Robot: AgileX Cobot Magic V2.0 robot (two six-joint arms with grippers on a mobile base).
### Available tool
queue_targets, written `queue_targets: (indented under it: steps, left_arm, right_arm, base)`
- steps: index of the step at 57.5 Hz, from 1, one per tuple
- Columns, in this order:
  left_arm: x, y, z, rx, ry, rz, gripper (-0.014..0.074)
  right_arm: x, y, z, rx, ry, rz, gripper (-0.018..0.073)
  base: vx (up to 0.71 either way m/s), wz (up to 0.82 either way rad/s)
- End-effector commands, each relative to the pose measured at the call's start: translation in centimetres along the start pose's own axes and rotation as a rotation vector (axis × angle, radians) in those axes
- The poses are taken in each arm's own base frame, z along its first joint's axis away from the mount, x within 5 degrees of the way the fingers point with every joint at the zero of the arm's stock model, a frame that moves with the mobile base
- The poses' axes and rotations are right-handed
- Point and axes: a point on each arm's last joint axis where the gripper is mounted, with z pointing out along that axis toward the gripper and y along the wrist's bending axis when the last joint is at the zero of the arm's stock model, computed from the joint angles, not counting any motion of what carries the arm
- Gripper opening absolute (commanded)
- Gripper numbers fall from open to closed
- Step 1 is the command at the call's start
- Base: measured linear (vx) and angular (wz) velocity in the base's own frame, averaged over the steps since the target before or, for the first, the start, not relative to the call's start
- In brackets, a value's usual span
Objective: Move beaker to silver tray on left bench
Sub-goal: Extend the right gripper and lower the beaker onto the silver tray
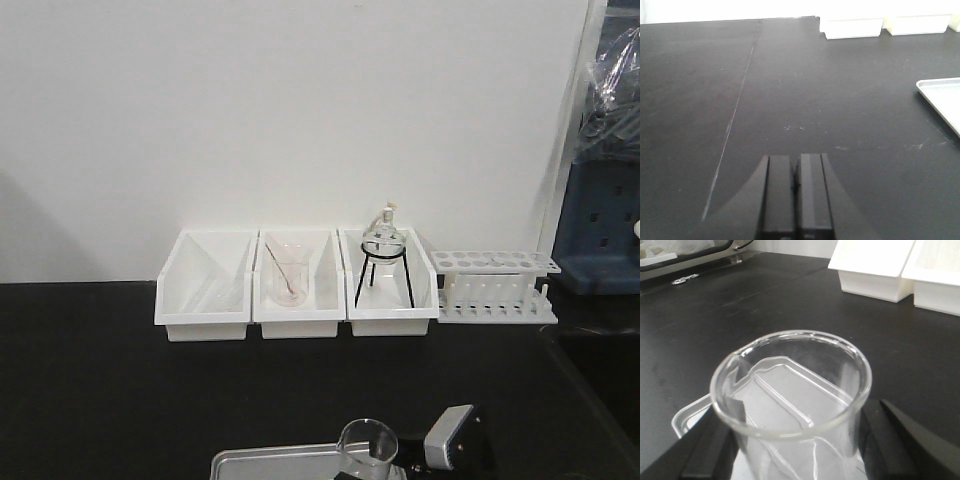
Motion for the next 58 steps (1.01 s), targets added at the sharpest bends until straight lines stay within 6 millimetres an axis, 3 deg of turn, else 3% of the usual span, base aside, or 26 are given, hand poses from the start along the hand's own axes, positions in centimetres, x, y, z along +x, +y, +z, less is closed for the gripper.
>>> queue_targets:
  steps: [1,17,34,47,58]
  left_arm:
    - [0.1,-0.1,0.2,0.007,-0.066,0.000,0.0001]
    - [0.1,-0.1,0.2,0.007,-0.066,0.000,0.0001]
    - [0.1,-0.1,0.2,0.007,-0.066,0.000,0.0001]
    - [0.1,-0.1,0.2,0.007,-0.066,0.000,0.0001]
    - [0.1,-0.1,0.2,0.007,-0.066,0.000,0.0001]
  right_arm:
    - [-2.9,0.7,1.1,-0.068,-0.144,-0.069,-0.0003]
    - [-3.0,1.3,5.5,-0.034,-0.061,-0.095,-0.0003]
    - [-1.4,0.6,6.3,-0.029,-0.054,-0.101,0.0026]
    - [-1.2,0.7,6.3,-0.038,-0.048,-0.109,0.0176]
    - [-1.2,0.7,6.3,-0.039,-0.050,-0.109,0.0407]
  base:
    - [0.00,0.00]
    - [0.00,0.00]
    - [0.00,0.00]
    - [0.00,0.00]
    - [0.00,0.00]
